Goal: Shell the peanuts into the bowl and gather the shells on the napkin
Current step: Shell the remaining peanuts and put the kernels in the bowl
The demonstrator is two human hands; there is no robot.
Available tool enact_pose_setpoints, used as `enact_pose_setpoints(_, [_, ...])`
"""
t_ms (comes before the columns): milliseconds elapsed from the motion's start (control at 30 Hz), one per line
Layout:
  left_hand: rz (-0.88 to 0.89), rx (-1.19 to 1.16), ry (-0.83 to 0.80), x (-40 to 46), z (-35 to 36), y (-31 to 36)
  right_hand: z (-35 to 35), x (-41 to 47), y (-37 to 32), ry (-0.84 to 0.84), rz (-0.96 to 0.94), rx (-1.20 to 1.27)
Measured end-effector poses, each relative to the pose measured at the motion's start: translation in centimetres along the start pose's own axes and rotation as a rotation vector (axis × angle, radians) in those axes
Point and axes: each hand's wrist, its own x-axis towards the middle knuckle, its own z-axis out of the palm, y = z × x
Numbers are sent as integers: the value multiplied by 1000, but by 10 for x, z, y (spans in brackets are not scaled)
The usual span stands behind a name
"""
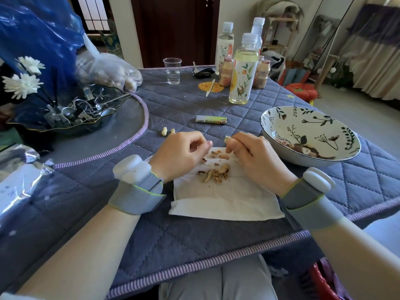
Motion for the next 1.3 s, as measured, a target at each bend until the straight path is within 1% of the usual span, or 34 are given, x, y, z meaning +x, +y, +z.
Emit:
enact_pose_setpoints(67, [4, -130, 76, 0, 0, 3, 3, 1, -3, 42, -11, 31])
enact_pose_setpoints(133, [-5, -241, 94, 1, 1, 4, 8, 1, -5, 57, -22, 33])
enact_pose_setpoints(233, [-39, -372, 41, 2, 5, 4, 13, 3, -5, 63, -30, 11])
enact_pose_setpoints(300, [-65, -420, -8, 1, 8, 5, 15, 4, -6, 86, -72, -5])
enact_pose_setpoints(400, [-84, -437, -52, 1, 10, 7, 18, 5, -7, 75, -123, -64])
enact_pose_setpoints(633, [-15, -399, -47, 0, 9, 8, 19, 5, -5, 66, -187, -99])
enact_pose_setpoints(733, [10, -324, -31, -1, 8, 8, 21, 3, -5, 39, -173, -38])
enact_pose_setpoints(867, [44, -213, 14, -2, 9, 8, 19, 2, -8, -15, -104, 35])
enact_pose_setpoints(933, [45, -214, 8, -2, 10, 8, 20, 2, -8, -36, -97, 43])
enact_pose_setpoints(1033, [41, -265, 15, -1, 11, 7, 22, 2, -5, -1, -105, 39])
enact_pose_setpoints(1200, [46, -254, 168, -2, 13, 8, 24, 2, -3, 107, -109, 17])
enact_pose_setpoints(1300, [10, -327, 193, -2, 11, 12, 24, 4, -2, 136, -108, -22])
